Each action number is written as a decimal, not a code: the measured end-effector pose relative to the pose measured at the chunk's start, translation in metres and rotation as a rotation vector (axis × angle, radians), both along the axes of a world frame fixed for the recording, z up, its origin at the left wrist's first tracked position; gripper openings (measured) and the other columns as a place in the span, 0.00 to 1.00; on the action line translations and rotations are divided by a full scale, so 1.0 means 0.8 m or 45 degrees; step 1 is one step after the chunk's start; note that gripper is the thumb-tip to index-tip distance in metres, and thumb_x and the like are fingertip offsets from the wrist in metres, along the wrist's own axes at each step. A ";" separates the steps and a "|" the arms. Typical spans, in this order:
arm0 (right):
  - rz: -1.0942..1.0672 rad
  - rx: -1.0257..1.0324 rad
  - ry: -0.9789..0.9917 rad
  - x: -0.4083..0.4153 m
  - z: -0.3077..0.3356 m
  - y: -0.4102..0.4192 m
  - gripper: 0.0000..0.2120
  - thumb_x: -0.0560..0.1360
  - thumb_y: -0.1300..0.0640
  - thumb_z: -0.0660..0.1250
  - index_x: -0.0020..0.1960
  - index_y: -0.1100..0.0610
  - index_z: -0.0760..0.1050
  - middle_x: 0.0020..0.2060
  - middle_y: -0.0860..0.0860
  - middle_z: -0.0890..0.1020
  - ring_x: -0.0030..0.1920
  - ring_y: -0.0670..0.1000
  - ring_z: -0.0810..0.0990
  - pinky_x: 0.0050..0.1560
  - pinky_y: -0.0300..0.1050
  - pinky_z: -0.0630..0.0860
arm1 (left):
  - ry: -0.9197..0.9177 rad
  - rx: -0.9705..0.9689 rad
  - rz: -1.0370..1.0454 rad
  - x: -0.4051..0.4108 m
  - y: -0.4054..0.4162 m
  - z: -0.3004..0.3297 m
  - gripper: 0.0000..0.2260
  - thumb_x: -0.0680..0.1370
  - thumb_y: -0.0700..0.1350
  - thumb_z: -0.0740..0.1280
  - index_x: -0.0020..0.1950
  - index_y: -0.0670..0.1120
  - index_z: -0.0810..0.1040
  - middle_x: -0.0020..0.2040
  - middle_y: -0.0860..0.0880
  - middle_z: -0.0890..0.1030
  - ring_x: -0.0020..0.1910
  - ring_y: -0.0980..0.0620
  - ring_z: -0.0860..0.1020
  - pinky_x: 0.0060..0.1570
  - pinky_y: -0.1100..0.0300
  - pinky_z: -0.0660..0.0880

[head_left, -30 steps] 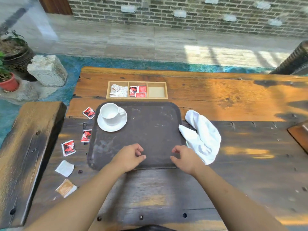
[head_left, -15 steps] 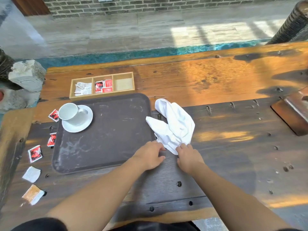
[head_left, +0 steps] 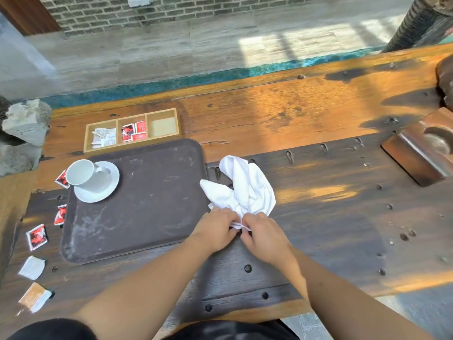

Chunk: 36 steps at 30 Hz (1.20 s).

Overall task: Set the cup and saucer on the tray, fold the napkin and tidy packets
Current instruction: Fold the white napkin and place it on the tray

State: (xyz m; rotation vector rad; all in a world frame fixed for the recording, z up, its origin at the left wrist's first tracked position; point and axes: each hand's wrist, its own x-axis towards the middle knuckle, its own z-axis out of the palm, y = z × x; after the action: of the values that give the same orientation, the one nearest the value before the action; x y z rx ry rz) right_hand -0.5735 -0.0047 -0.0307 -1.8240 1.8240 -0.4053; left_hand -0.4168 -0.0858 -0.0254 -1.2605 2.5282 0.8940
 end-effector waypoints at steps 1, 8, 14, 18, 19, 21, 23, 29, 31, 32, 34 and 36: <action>-0.004 -0.014 -0.001 0.000 0.006 0.002 0.04 0.76 0.55 0.62 0.49 0.55 0.73 0.40 0.52 0.79 0.47 0.55 0.75 0.43 0.46 0.64 | 0.076 -0.021 0.039 0.003 0.000 0.003 0.09 0.76 0.47 0.63 0.53 0.52 0.79 0.50 0.52 0.80 0.56 0.48 0.73 0.56 0.49 0.72; 0.020 -0.119 0.037 0.005 0.049 -0.003 0.07 0.78 0.58 0.61 0.55 0.55 0.74 0.48 0.51 0.80 0.52 0.54 0.74 0.51 0.50 0.71 | 0.442 -0.222 0.167 0.047 -0.012 0.046 0.07 0.79 0.46 0.62 0.52 0.51 0.79 0.49 0.55 0.81 0.52 0.54 0.73 0.51 0.60 0.71; -0.011 -0.208 -0.060 0.027 0.084 -0.025 0.05 0.78 0.54 0.62 0.50 0.54 0.75 0.43 0.48 0.79 0.47 0.53 0.74 0.46 0.52 0.74 | 0.553 -0.136 0.398 0.096 -0.036 0.094 0.06 0.80 0.48 0.61 0.50 0.56 0.77 0.47 0.60 0.81 0.47 0.59 0.77 0.46 0.59 0.74; 0.023 -0.241 -0.093 0.049 0.104 -0.043 0.03 0.78 0.54 0.61 0.47 0.53 0.71 0.40 0.46 0.76 0.45 0.50 0.72 0.43 0.53 0.75 | 0.607 -0.201 0.457 0.129 -0.049 0.119 0.06 0.80 0.48 0.61 0.51 0.57 0.77 0.47 0.60 0.81 0.46 0.59 0.78 0.45 0.56 0.76; 0.022 -0.252 -0.103 0.055 0.111 -0.049 0.02 0.78 0.53 0.61 0.48 0.52 0.69 0.39 0.46 0.75 0.44 0.49 0.71 0.41 0.52 0.74 | 0.622 -0.233 0.466 0.137 -0.052 0.125 0.06 0.80 0.48 0.61 0.51 0.58 0.77 0.47 0.60 0.81 0.46 0.59 0.78 0.45 0.57 0.76; 0.032 -0.291 -0.122 0.065 0.127 -0.065 0.02 0.79 0.52 0.59 0.50 0.50 0.68 0.38 0.47 0.75 0.42 0.48 0.71 0.38 0.50 0.72 | 0.647 -0.323 0.496 0.154 -0.059 0.137 0.07 0.80 0.49 0.62 0.53 0.57 0.79 0.48 0.61 0.82 0.47 0.59 0.78 0.46 0.58 0.76; 0.053 -0.353 -0.127 0.075 0.147 -0.082 0.02 0.81 0.51 0.58 0.52 0.49 0.68 0.38 0.45 0.75 0.41 0.47 0.71 0.38 0.48 0.69 | 0.661 -0.425 0.548 0.171 -0.067 0.148 0.08 0.80 0.50 0.63 0.55 0.56 0.80 0.49 0.60 0.83 0.47 0.59 0.79 0.47 0.58 0.76; 0.141 -0.533 -0.047 0.094 0.204 -0.137 0.02 0.81 0.50 0.60 0.52 0.48 0.70 0.35 0.41 0.70 0.35 0.49 0.70 0.35 0.46 0.66 | 0.700 -0.685 0.701 0.225 -0.086 0.192 0.08 0.78 0.53 0.62 0.53 0.57 0.79 0.46 0.59 0.83 0.45 0.56 0.80 0.46 0.57 0.76; 0.181 -0.537 0.052 0.095 0.214 -0.151 0.04 0.81 0.48 0.60 0.52 0.47 0.69 0.38 0.41 0.71 0.37 0.50 0.71 0.35 0.45 0.66 | 0.643 -0.772 0.654 0.243 -0.094 0.206 0.06 0.79 0.51 0.64 0.50 0.53 0.80 0.45 0.54 0.84 0.45 0.51 0.80 0.46 0.53 0.77; 0.201 -0.527 0.099 0.095 0.216 -0.156 0.04 0.81 0.48 0.60 0.53 0.47 0.69 0.40 0.42 0.72 0.37 0.51 0.73 0.35 0.46 0.67 | 0.604 -0.808 0.621 0.251 -0.097 0.212 0.07 0.80 0.51 0.64 0.49 0.51 0.80 0.45 0.52 0.84 0.45 0.49 0.81 0.45 0.51 0.78; 0.245 -0.485 0.183 0.095 0.216 -0.165 0.05 0.80 0.51 0.61 0.55 0.48 0.70 0.45 0.47 0.76 0.41 0.55 0.78 0.37 0.48 0.73 | 0.527 -0.845 0.575 0.267 -0.102 0.224 0.08 0.80 0.50 0.64 0.48 0.48 0.79 0.44 0.51 0.83 0.44 0.47 0.80 0.44 0.50 0.77; 0.258 -0.409 0.281 0.092 0.214 -0.172 0.08 0.77 0.56 0.62 0.56 0.51 0.72 0.48 0.51 0.76 0.43 0.59 0.79 0.39 0.52 0.77 | 0.488 -0.833 0.559 0.277 -0.109 0.234 0.08 0.80 0.51 0.64 0.48 0.49 0.79 0.43 0.52 0.83 0.44 0.47 0.80 0.44 0.50 0.77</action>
State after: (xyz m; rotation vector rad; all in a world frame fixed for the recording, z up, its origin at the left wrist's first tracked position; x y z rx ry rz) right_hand -0.4998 -0.1419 0.1404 -2.3310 1.7697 -0.4567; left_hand -0.1950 -0.1732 0.1617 -2.0657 3.0438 0.3863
